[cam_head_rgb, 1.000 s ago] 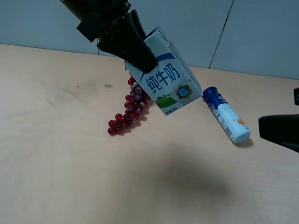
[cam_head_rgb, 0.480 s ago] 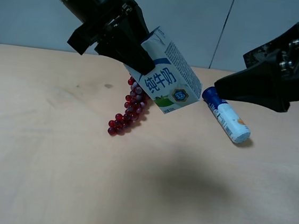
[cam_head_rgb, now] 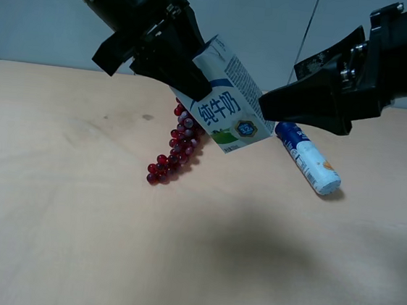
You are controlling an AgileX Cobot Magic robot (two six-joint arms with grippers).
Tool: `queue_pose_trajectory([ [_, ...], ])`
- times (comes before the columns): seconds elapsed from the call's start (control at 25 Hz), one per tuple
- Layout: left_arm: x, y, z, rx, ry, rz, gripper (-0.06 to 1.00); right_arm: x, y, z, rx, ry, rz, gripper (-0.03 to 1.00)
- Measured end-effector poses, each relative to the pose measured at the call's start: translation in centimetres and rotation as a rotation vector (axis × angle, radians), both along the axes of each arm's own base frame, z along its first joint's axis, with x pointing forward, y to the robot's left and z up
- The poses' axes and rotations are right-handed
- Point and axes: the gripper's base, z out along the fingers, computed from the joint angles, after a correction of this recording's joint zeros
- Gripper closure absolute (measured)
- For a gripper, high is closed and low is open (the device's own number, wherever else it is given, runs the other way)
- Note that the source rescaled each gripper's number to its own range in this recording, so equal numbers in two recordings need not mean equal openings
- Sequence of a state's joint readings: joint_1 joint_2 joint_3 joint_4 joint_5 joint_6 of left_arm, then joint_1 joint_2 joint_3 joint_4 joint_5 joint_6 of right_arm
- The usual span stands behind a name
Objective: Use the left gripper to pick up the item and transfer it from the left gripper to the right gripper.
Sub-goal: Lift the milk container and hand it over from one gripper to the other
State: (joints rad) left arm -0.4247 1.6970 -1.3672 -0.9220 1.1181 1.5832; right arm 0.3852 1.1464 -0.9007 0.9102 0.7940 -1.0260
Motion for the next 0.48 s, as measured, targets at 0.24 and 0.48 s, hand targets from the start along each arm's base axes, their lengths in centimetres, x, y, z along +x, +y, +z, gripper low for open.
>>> queue_pose_trajectory([
  [0.24,0.0,-0.1,0.1,-0.014,-0.012,-0.006,0.94,0.5,1.0,-0.7,0.002,0.005,0.028,-0.03],
  [0.48,0.1,-0.3,0.3,-0.050,-0.015,-0.002,0.94,0.3,3.0,-1.6,-0.030,-0.015,0.081,-0.03],
])
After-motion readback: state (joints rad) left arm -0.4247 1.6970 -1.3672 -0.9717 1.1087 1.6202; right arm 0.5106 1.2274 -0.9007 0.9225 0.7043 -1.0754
